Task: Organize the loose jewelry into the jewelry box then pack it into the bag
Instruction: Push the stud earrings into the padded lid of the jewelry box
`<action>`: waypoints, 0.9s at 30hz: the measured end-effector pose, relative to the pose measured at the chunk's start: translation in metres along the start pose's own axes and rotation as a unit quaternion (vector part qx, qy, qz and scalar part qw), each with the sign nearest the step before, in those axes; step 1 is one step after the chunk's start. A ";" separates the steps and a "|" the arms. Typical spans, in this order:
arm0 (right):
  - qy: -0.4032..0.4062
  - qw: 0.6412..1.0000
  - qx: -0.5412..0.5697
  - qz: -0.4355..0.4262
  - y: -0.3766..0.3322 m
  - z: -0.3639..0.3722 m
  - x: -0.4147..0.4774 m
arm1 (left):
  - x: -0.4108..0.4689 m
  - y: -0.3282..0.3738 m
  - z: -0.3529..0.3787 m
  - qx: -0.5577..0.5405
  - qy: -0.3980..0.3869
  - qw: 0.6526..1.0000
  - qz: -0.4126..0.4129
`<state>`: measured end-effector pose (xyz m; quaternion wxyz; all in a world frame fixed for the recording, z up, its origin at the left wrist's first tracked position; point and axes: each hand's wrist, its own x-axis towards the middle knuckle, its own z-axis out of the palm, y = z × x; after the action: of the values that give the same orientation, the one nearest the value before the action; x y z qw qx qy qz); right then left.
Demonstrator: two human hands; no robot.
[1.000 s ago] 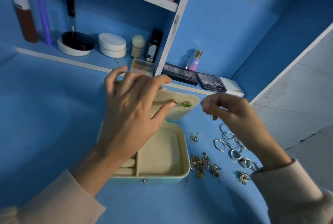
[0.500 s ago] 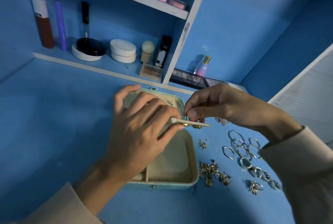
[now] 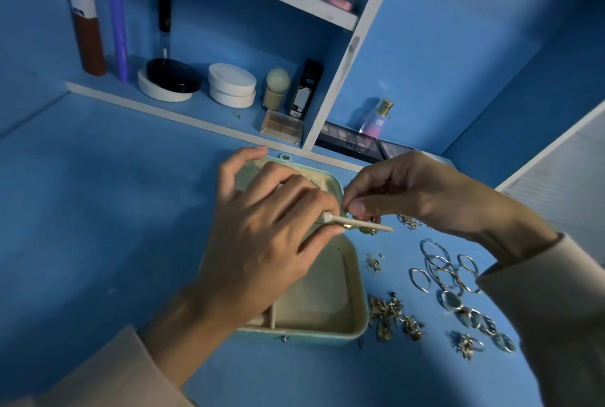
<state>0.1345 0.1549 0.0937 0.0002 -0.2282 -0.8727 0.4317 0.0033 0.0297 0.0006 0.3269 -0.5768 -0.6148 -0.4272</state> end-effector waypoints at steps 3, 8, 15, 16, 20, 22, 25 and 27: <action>-0.002 1.000 -0.008 -0.006 0.002 0.001 0.000 | 0.000 0.000 0.000 0.000 0.001 1.000 0.001; -0.026 0.999 -0.025 -0.009 0.002 0.002 -0.001 | -0.001 0.000 0.000 -0.004 -0.003 1.000 0.004; -0.067 0.998 -0.018 0.007 -0.004 -0.007 0.005 | 0.000 0.000 0.000 -0.006 0.000 1.000 0.001; -0.072 0.997 -0.026 0.008 -0.005 -0.007 0.006 | 0.000 0.000 0.000 -0.007 0.001 1.000 0.001; -0.087 0.995 -0.048 0.011 -0.009 -0.007 0.009 | -0.001 -0.001 0.000 -0.010 0.001 1.000 0.002; -0.087 0.995 -0.056 0.013 -0.010 -0.006 0.010 | -0.001 -0.001 0.000 -0.011 0.000 1.000 0.005; -0.088 0.993 -0.072 0.017 -0.011 -0.005 0.011 | -0.002 -0.001 0.000 -0.009 -0.004 1.000 0.007; -0.091 0.992 -0.081 0.022 -0.011 -0.004 0.011 | -0.002 -0.001 -0.001 -0.005 -0.006 1.000 0.009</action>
<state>0.1215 0.1566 0.1027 -0.1069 -0.2062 -0.8961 0.3781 0.0025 0.0283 -0.0006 0.3244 -0.5865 -0.6094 -0.4236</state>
